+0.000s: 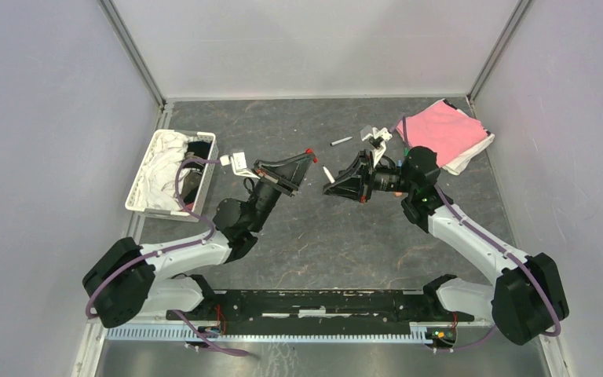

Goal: Insert the pens into the pen caps
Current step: Pick up the pen cap from the center of the board, then insert the pen cap onto the pen.

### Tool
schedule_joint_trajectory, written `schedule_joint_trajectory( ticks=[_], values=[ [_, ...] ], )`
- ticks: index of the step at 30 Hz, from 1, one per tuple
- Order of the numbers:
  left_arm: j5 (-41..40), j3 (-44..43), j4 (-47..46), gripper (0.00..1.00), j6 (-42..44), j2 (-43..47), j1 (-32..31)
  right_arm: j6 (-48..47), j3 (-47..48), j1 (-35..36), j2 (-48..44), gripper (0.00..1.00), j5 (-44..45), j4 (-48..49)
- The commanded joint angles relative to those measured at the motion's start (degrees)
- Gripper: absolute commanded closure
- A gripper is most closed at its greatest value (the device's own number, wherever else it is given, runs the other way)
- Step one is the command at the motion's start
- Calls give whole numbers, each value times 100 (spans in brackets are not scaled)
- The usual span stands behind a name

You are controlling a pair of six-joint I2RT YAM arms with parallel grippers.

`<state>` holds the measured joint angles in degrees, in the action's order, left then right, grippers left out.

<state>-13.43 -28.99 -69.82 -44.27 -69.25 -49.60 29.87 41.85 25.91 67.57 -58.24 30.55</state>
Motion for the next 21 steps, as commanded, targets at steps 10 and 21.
schedule_joint_trajectory(
  ticks=[10,21],
  values=[
    [345,-38,-961,98,-249,-239,-5,618,-106,63,155,100,22,777],
    [482,-62,-925,98,-301,-303,-5,642,-84,67,188,100,45,795]
  ],
)
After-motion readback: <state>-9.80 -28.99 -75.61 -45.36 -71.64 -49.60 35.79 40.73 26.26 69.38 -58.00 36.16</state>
